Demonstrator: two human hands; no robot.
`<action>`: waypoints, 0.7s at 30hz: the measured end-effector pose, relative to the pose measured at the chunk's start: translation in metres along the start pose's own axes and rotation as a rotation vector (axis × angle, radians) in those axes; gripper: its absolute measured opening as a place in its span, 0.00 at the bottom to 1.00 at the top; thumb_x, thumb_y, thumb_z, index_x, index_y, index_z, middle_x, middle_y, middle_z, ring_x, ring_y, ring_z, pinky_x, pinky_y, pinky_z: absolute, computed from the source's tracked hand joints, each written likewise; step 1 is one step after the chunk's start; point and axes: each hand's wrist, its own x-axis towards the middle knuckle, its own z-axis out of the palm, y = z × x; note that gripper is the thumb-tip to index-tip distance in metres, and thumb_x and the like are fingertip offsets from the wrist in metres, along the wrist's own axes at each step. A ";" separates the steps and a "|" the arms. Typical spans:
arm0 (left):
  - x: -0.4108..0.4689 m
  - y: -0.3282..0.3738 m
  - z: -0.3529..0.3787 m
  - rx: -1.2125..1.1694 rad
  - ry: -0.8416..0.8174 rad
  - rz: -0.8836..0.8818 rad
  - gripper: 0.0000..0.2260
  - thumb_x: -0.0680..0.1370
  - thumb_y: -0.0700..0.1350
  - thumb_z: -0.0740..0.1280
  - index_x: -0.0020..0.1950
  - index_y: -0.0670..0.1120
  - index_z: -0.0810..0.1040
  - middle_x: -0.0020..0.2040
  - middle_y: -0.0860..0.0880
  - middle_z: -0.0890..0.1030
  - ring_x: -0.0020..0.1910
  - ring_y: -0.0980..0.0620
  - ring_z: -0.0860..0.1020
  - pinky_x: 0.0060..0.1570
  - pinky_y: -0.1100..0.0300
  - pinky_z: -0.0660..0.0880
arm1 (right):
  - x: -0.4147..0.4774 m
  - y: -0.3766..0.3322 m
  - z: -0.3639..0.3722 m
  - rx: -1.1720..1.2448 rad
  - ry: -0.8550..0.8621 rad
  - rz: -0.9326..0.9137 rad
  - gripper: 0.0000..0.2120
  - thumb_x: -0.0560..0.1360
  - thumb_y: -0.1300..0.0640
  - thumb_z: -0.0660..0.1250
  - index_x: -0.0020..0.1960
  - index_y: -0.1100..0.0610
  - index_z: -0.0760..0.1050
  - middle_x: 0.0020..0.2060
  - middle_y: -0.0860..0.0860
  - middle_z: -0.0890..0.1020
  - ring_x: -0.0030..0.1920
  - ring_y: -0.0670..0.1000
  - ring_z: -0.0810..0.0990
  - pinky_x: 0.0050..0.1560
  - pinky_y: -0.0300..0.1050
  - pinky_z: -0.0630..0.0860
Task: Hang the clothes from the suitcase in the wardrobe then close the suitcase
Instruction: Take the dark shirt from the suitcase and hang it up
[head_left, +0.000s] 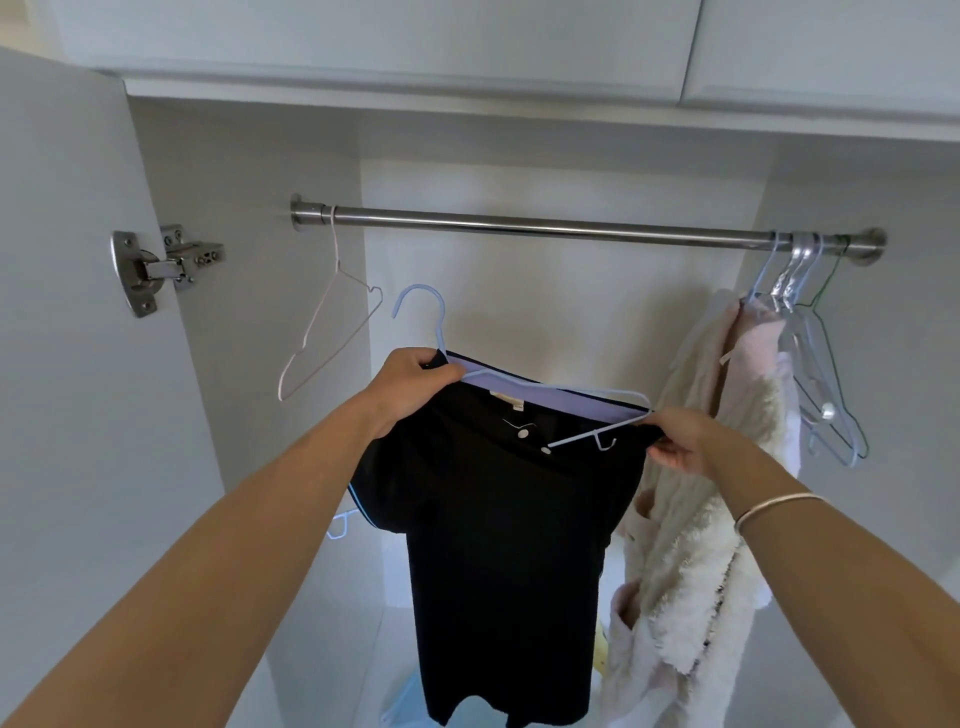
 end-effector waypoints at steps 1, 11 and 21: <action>0.001 0.001 0.003 0.004 0.000 0.005 0.08 0.76 0.47 0.68 0.40 0.44 0.79 0.35 0.50 0.77 0.35 0.55 0.75 0.35 0.67 0.70 | 0.002 0.000 0.004 -0.059 0.045 -0.037 0.06 0.76 0.68 0.62 0.43 0.60 0.73 0.26 0.54 0.76 0.25 0.48 0.76 0.19 0.35 0.73; 0.007 0.000 0.002 0.012 -0.060 0.031 0.08 0.76 0.45 0.69 0.37 0.47 0.77 0.34 0.50 0.77 0.35 0.54 0.75 0.37 0.65 0.70 | 0.004 0.011 -0.028 -0.204 -0.169 -0.103 0.04 0.78 0.60 0.66 0.52 0.58 0.78 0.36 0.54 0.79 0.31 0.48 0.77 0.25 0.35 0.74; 0.017 0.002 0.017 0.017 -0.070 0.073 0.12 0.76 0.46 0.70 0.50 0.37 0.80 0.41 0.44 0.79 0.41 0.51 0.76 0.45 0.60 0.71 | 0.010 -0.003 -0.015 -0.452 0.157 -0.148 0.06 0.76 0.66 0.61 0.41 0.64 0.73 0.26 0.58 0.76 0.23 0.54 0.75 0.21 0.36 0.67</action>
